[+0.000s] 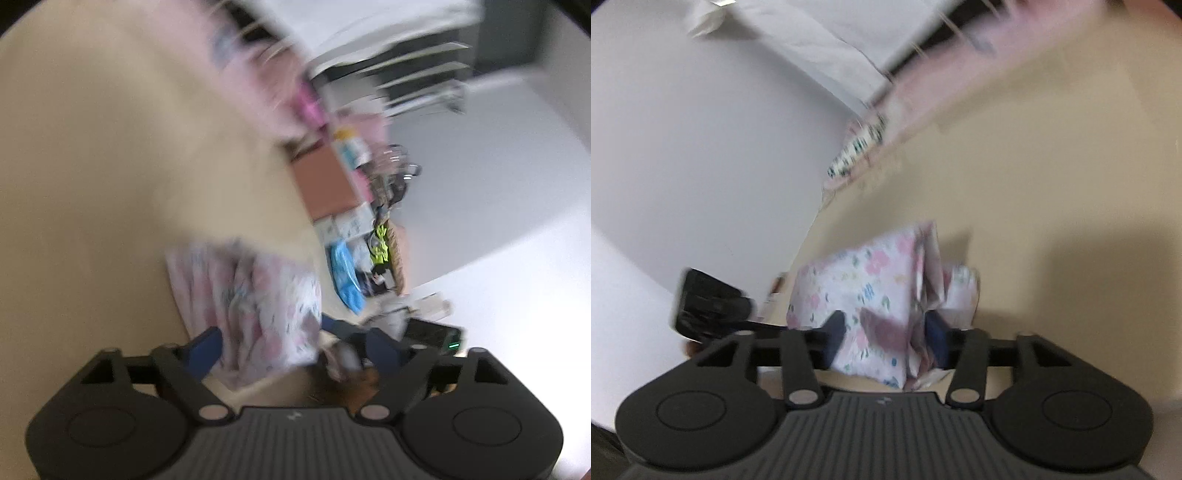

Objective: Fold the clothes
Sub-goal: 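Grasp the garment end with the left gripper and roll it toward the right gripper, then pinch the rolled floral garment with both grippers and lift it off the table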

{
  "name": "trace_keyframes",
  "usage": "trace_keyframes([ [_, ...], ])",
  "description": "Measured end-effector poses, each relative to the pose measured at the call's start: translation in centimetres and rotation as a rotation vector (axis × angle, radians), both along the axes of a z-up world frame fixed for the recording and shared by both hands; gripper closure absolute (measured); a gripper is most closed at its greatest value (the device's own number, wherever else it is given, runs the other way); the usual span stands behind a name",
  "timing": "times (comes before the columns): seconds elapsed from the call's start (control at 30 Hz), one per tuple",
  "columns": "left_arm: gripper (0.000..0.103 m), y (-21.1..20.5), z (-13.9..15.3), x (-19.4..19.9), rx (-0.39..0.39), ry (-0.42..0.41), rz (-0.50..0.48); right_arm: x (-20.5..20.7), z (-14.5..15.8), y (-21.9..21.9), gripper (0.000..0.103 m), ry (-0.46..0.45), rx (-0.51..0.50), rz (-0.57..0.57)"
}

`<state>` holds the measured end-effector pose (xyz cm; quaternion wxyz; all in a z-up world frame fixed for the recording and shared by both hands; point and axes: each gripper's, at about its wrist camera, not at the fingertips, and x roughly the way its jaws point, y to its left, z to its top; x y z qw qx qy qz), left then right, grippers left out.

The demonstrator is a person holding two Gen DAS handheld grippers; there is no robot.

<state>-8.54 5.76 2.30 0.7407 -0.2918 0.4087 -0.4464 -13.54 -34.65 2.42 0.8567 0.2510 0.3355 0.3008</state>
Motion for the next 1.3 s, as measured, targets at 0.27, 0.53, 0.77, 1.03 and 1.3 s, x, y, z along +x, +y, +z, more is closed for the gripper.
trace_keyframes([
  [0.27,0.014,-3.5,-1.8,0.0,0.148,-0.207,0.105,-0.5,-0.3,0.8,0.024,-0.074,-0.069,-0.123],
  [0.53,0.071,-4.7,-3.1,1.8,0.124,-0.042,0.026,0.4,-2.4,1.8,0.059,-0.023,0.039,-0.244],
  [0.77,0.08,-5.2,-2.8,2.9,0.125,0.118,0.11,-0.4,-2.1,4.3,0.068,-0.037,-0.072,-0.358],
  [1.03,0.082,-4.8,-3.5,5.2,0.1,0.265,0.088,-3.7,2.6,8.1,0.064,-0.469,-0.407,-0.346],
  [1.3,0.065,-3.7,-1.3,3.7,0.222,0.152,0.12,-0.9,-1.0,12.6,0.086,-0.338,-0.516,-0.282],
])
